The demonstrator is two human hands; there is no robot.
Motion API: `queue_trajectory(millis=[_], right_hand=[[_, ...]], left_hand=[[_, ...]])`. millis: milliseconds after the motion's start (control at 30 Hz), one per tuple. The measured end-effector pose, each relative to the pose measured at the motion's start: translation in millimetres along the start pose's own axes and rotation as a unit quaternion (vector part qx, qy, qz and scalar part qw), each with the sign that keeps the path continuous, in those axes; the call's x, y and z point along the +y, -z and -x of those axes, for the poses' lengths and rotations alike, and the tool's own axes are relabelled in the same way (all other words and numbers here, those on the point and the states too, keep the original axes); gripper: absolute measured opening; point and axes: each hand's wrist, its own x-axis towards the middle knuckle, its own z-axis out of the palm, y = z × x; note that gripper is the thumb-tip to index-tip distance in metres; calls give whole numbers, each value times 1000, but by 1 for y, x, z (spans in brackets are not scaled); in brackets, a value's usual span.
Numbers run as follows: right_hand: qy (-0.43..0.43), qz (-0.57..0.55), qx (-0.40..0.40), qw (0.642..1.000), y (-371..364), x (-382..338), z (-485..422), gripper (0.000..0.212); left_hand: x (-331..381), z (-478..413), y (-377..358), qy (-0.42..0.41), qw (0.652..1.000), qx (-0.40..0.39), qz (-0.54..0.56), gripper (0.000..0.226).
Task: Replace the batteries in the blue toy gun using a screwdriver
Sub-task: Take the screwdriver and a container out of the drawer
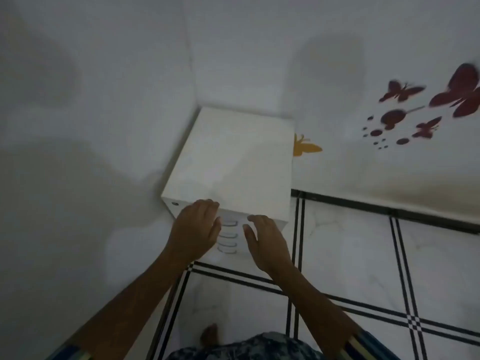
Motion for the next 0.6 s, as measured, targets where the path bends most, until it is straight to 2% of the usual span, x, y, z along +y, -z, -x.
queue_trajectory(millis=[167,300,400,500,600], right_hand=[[-39,-46,-45,997,-87,37,-42,35],[-43,-39,-63,996,-134,56,-64,36],[-26,-6,-52,998,-155,68,-63,33],[-15,12,-33,999,-159,66,-57,29],[-22,35,-60,997,-156,57,-47,26]], left_hand=[[-43,0,-112,2,996,-91,24,32],[-69,2,-164,-4,986,-166,15,38],[-76,13,-186,9,980,-198,11,44],[-72,21,-187,36,981,-190,26,42],[-57,24,-177,44,979,-195,51,43]])
